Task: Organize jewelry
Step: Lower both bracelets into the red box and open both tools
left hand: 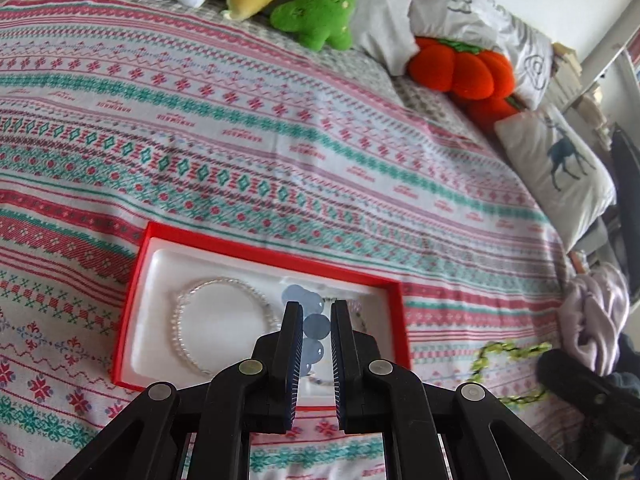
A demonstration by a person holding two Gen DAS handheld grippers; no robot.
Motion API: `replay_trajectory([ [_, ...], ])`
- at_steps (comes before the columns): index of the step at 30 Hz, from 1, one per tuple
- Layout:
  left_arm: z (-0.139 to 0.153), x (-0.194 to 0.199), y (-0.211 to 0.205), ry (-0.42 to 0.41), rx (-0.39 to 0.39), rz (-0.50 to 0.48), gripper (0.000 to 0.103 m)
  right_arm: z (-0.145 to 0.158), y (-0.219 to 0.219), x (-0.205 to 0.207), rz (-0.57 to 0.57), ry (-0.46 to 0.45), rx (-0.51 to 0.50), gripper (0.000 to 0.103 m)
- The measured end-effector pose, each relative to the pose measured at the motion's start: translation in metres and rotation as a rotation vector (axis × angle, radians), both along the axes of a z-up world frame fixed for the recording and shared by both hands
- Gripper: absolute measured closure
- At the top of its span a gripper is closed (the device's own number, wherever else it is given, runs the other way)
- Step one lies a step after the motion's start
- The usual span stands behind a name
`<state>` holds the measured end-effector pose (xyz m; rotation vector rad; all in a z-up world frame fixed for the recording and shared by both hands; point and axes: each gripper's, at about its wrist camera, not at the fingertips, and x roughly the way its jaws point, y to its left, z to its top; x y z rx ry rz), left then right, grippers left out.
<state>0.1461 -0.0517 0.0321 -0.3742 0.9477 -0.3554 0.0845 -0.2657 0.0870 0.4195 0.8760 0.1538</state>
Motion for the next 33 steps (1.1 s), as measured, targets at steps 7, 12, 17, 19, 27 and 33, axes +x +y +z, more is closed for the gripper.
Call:
replay_trajectory([
  [7, -0.016, 0.005, 0.013, 0.012, 0.153, 0.065, 0.095, 0.001, 0.007, 0.007, 0.007, -0.023, -0.018, 0.096],
  [12, -0.018, 0.003, 0.020, 0.009, 0.265, 0.124, 0.094, 0.004, 0.023, 0.011, 0.045, -0.062, -0.017, 0.096],
  [17, -0.015, -0.003, 0.031, 0.027, 0.240, 0.148, 0.075, 0.004, 0.045, 0.019, 0.095, -0.085, -0.008, 0.096],
  [19, -0.010, -0.007, 0.033, 0.023, 0.244, 0.150, 0.074, 0.001, 0.053, 0.022, 0.108, -0.088, -0.003, 0.096],
  [27, -0.006, -0.021, 0.032, 0.041, 0.390, 0.162, 0.057, -0.038, 0.049, 0.049, 0.079, -0.015, 0.027, 0.095],
  [33, -0.010, -0.028, 0.027, 0.051, 0.428, 0.127, 0.053, -0.064, 0.034, 0.060, 0.013, 0.039, -0.034, 0.095],
])
